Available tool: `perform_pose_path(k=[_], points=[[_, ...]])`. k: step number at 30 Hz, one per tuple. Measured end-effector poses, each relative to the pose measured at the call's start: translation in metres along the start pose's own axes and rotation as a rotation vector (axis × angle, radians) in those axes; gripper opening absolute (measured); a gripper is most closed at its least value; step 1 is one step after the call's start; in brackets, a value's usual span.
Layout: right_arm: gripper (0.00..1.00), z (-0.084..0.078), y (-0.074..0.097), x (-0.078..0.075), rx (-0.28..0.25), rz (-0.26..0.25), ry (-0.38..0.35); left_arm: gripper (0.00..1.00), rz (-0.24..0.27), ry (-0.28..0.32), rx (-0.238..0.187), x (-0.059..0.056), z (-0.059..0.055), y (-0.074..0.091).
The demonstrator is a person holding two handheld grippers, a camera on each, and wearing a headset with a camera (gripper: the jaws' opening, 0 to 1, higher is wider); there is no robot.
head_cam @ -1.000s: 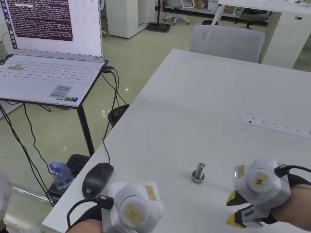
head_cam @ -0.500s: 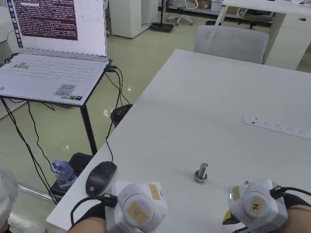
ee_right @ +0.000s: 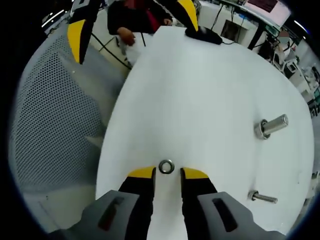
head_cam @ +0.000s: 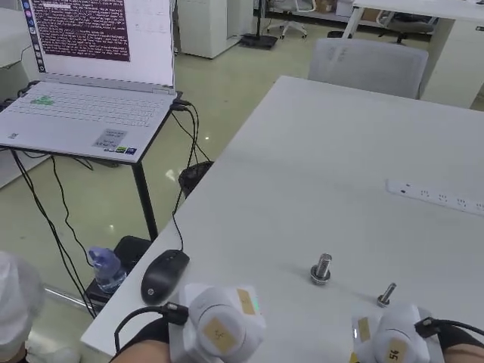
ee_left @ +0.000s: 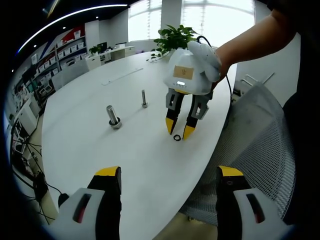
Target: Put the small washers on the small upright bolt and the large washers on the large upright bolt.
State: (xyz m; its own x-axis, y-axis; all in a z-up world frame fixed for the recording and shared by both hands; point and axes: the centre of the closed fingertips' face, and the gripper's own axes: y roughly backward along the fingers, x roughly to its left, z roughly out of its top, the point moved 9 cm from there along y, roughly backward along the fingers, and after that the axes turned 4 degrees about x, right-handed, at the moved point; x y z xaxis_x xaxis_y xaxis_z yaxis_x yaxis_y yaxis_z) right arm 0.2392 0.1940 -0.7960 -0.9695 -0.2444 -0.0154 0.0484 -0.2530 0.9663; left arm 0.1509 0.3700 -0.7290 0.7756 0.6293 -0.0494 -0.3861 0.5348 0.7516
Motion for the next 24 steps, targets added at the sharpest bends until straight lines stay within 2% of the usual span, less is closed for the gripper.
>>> perform_pose_path(k=[11,24], points=[[0.17,0.0019,0.0,0.0033,0.007,-0.004,0.016,0.76,-0.01,-0.004,-0.003,0.0007,0.0016,-0.0009],[0.15,0.0091,-0.0006,0.0012,0.073,-0.002,-0.007,0.74,-0.011,-0.004,-0.005,0.0005,-0.0004,0.0001]])
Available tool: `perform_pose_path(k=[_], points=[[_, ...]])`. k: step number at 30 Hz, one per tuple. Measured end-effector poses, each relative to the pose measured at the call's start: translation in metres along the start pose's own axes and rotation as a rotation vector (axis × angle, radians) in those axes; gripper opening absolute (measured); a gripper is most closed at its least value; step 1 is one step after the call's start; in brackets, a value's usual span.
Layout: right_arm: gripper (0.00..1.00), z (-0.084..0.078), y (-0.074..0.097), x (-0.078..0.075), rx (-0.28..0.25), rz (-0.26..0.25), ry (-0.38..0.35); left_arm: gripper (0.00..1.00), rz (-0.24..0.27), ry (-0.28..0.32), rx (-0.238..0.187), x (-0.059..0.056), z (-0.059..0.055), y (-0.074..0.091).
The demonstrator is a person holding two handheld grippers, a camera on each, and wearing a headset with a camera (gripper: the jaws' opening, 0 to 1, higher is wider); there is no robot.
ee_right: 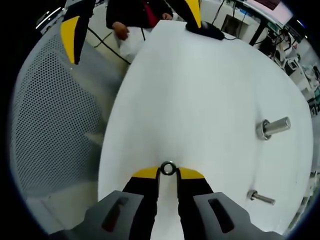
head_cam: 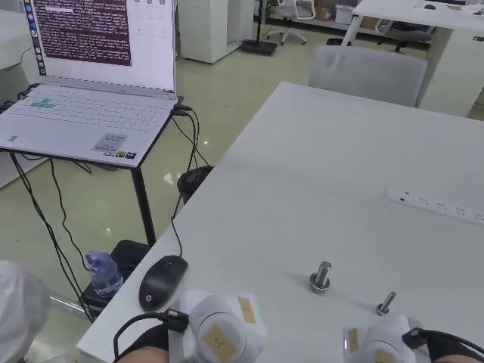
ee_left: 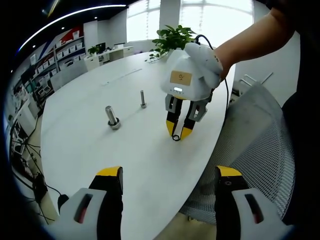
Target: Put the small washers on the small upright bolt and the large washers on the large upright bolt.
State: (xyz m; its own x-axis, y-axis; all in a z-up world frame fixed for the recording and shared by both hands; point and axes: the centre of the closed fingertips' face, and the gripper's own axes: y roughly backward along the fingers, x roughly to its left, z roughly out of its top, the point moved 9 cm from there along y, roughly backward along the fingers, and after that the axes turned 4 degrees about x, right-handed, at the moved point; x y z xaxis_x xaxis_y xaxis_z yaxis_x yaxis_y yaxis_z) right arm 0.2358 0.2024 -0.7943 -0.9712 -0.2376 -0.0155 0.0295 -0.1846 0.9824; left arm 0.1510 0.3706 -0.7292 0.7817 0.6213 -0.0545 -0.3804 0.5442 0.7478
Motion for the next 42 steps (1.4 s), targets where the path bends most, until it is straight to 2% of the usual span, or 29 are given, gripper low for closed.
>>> perform_pose_path(k=[4,11,20,26,34,42], points=[[0.15,-0.001,0.0,0.0,0.003,0.0,-0.006,0.73,0.002,0.004,-0.003,0.0,-0.001,0.0],[0.13,-0.005,0.001,0.0,-0.044,-0.012,-0.063,0.72,0.003,0.011,-0.001,-0.002,-0.003,0.001],[0.13,-0.005,0.0,0.001,-0.048,-0.008,-0.074,0.71,0.005,0.014,0.005,-0.003,-0.003,0.0],[0.13,-0.01,0.001,-0.003,-0.064,-0.005,-0.121,0.71,0.004,0.017,0.01,-0.003,-0.002,-0.001],[0.13,-0.025,0.013,-0.013,-0.068,-0.022,-0.173,0.72,0.008,0.018,0.002,0.0,0.001,-0.004],[0.13,-0.051,0.033,-0.028,-0.056,-0.055,-0.229,0.77,0.018,0.016,-0.01,0.006,0.007,-0.01]])
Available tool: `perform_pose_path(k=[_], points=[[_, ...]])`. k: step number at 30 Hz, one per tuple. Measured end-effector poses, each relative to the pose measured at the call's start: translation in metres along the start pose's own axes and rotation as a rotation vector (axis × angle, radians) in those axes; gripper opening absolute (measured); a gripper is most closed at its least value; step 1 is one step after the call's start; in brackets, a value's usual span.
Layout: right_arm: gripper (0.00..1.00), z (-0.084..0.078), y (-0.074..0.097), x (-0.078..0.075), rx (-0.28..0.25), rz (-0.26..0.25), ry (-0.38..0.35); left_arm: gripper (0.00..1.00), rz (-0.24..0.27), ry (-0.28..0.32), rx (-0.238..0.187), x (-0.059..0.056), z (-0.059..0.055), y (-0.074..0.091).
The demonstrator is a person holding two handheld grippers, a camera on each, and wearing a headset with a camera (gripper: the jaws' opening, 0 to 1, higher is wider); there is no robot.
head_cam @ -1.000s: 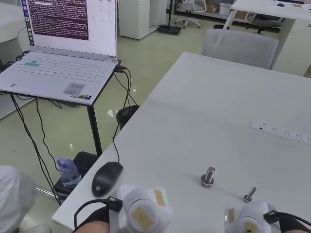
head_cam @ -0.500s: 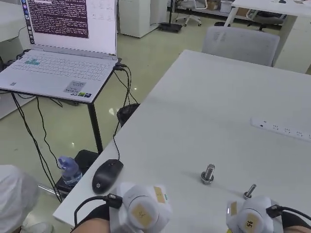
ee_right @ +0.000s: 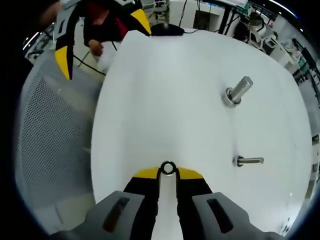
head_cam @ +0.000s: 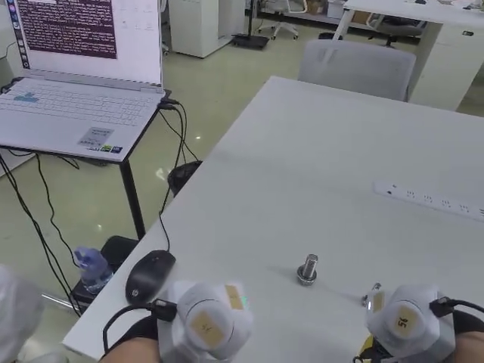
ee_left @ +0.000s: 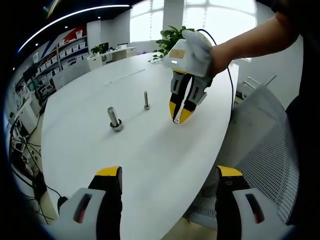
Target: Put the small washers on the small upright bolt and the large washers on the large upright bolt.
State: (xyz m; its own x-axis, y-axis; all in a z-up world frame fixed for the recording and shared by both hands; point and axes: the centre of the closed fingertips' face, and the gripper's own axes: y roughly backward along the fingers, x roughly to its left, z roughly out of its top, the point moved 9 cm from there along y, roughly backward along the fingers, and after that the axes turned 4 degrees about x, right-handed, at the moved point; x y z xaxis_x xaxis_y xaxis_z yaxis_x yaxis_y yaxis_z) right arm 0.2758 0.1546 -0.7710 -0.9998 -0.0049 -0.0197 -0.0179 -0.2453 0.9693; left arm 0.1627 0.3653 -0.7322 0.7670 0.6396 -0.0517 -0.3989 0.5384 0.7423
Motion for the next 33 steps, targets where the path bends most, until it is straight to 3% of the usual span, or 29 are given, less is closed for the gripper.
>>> perform_pose_path(k=[9,15,24,33], points=[[0.13,-0.025,0.023,-0.027,0.015,-0.041,-0.043,0.8,0.011,-0.011,-0.006,0.005,0.004,-0.006],[0.13,-0.033,0.035,-0.043,0.022,-0.061,-0.046,0.82,0.03,-0.012,-0.013,0.01,0.004,-0.009],[0.13,-0.025,0.053,-0.069,-0.003,-0.09,-0.061,0.83,0.052,-0.001,-0.033,0.017,0.006,-0.01],[0.13,-0.004,0.059,-0.096,-0.027,-0.11,-0.057,0.83,0.06,0.003,-0.028,0.025,0.004,-0.014]])
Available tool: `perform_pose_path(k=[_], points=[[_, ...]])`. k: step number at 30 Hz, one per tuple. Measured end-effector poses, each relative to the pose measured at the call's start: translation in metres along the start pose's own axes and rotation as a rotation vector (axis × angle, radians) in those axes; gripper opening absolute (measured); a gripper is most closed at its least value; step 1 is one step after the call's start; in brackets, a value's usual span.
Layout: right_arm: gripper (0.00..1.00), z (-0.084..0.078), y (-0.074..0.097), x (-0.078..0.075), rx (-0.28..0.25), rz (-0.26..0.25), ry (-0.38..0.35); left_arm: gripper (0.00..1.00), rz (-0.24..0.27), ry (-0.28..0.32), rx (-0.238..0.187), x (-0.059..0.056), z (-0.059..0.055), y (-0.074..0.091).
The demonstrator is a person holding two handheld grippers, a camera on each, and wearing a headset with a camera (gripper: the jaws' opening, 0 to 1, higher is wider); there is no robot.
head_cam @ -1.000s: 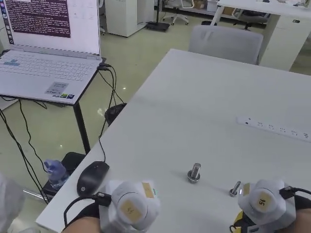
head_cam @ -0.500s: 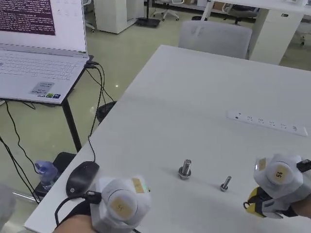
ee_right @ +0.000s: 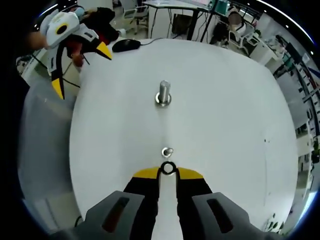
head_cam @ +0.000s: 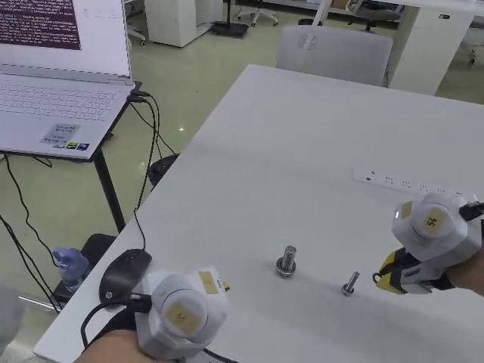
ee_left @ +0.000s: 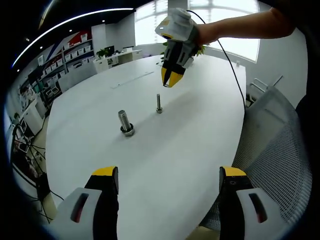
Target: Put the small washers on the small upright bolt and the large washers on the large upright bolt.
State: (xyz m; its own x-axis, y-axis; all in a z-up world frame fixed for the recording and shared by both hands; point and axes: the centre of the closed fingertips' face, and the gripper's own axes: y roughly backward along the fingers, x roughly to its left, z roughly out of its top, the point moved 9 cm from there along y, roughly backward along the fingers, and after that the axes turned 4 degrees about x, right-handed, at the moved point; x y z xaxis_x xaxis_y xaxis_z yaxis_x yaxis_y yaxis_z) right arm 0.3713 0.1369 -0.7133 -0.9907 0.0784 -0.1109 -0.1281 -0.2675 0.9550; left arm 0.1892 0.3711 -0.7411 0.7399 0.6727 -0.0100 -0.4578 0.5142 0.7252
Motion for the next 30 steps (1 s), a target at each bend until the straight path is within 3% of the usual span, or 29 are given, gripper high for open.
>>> perform_pose_path(k=[7,15,30], points=[[0.13,0.014,-0.011,-0.001,0.008,0.02,0.021,0.83,0.004,0.0,-0.008,0.005,0.001,-0.003],[0.13,0.015,-0.02,-0.005,0.01,0.042,0.022,0.83,0.004,-0.004,-0.01,0.01,0.003,-0.006],[0.13,0.016,-0.031,-0.004,0.042,0.056,0.042,0.79,-0.011,0.007,-0.001,0.008,-0.001,-0.005]])
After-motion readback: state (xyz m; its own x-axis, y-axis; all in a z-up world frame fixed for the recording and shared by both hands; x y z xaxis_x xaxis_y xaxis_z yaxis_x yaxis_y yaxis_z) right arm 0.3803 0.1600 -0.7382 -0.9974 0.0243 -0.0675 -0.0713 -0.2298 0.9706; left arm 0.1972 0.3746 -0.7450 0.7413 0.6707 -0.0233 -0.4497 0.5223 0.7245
